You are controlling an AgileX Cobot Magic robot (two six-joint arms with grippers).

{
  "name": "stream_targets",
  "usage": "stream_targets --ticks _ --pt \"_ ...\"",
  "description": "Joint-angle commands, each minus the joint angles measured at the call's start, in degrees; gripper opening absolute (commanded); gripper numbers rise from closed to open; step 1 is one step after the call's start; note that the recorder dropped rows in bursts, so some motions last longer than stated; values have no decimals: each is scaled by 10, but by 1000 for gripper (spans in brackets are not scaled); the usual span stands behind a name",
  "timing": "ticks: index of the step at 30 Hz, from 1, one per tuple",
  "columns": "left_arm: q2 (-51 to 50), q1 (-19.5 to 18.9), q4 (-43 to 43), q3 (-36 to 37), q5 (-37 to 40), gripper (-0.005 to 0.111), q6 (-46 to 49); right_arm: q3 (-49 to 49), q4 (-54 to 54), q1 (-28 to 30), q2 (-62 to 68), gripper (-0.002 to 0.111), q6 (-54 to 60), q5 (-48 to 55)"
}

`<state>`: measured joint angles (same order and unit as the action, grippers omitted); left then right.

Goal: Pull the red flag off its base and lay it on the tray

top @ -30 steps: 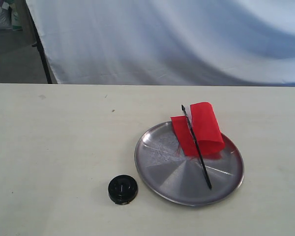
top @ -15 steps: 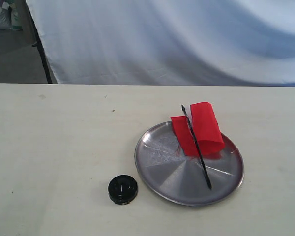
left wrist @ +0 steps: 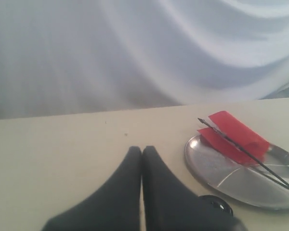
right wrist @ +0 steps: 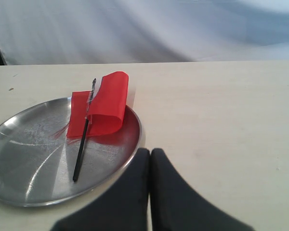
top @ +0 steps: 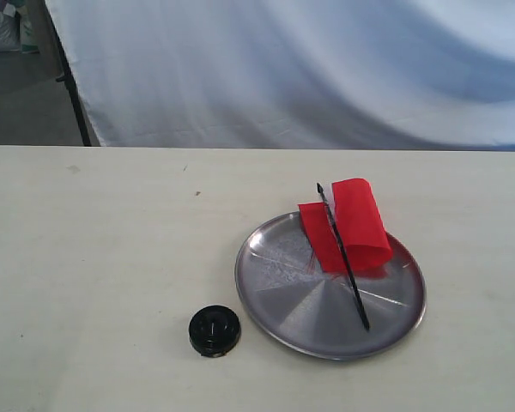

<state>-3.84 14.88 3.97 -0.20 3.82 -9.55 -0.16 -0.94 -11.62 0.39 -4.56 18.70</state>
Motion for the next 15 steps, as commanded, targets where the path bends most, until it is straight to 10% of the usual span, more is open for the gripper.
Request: stream_targets --ticks 1,15 --pt "38 0 -15 2 62 0 -10 2 -5 0 -4 0 1 -3" --pt "38 -2 -19 2 98 0 -2 2 -5 0 -4 0 1 -3"
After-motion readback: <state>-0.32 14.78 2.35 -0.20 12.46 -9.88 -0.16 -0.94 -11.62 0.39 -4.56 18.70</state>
